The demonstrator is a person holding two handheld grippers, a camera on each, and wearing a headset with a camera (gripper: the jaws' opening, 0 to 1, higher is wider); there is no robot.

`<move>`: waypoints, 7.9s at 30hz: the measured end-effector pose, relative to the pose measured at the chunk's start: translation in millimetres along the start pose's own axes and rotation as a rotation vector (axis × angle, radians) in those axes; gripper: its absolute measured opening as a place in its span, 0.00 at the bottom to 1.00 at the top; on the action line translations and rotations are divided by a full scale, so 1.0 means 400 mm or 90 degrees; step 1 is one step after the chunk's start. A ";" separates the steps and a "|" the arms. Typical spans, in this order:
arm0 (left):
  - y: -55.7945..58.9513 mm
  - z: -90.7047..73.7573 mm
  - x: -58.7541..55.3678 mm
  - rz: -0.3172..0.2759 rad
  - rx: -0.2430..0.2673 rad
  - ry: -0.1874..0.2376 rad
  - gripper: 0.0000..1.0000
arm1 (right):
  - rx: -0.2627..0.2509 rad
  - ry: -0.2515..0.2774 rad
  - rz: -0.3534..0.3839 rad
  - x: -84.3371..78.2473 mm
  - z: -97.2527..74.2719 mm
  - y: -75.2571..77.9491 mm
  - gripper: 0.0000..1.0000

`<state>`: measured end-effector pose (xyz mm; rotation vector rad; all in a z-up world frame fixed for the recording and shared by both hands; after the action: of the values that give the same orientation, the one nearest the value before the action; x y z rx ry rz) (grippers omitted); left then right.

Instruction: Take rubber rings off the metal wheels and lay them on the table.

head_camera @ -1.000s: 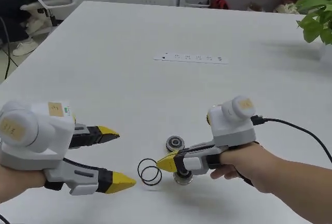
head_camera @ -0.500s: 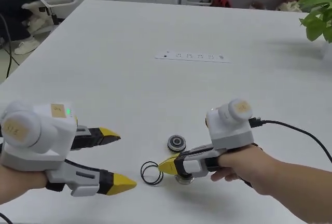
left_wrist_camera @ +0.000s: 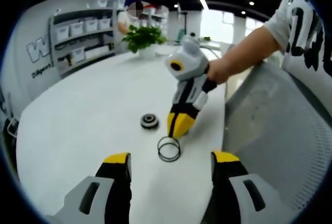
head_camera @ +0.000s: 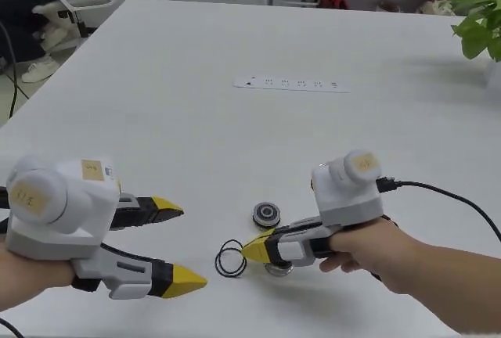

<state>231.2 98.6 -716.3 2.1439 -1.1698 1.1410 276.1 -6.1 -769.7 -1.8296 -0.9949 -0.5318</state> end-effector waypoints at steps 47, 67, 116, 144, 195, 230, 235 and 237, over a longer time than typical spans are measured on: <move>-0.040 0.049 0.059 0.014 -0.006 -0.003 0.59 | -0.081 0.088 -0.020 0.052 -0.150 0.063 0.15; -0.088 0.113 0.069 0.019 -0.002 -0.017 0.55 | -0.122 0.065 -0.076 0.040 -0.168 0.105 0.17; -0.110 0.295 0.075 0.028 -0.034 -0.045 0.33 | -0.161 0.022 -0.160 0.019 -0.086 0.157 0.19; -0.106 0.339 0.073 0.039 -0.029 -0.058 0.15 | -0.166 0.031 -0.164 0.016 -0.085 0.158 0.18; -0.109 0.340 0.071 0.021 -0.004 -0.045 0.13 | -0.192 0.027 -0.156 0.009 -0.096 0.173 0.06; -0.100 0.338 0.071 0.025 0.016 -0.054 0.12 | -0.170 0.145 0.020 0.035 -0.119 0.174 0.00; -0.101 0.340 0.071 0.025 0.020 -0.054 0.12 | -0.115 0.195 0.019 0.094 -0.103 0.121 0.00; -0.100 0.340 0.072 0.025 0.021 -0.055 0.12 | -0.119 0.185 0.003 0.095 -0.091 0.113 0.00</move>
<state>335.2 12.5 -768.7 2.2240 -1.2451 1.1010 337.0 -32.8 -750.2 -1.8500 -0.7632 -0.8851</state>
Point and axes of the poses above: the centre of the closed fingertips' face, and the gripper's own axes: z roughly forward along the fingers, y roughly to its right, x roughly out of its top, the point moved 4 cm from there along -z, roughly backward along the fingers, and after that the axes turned 4 degrees about x, right-handed, at the moved point
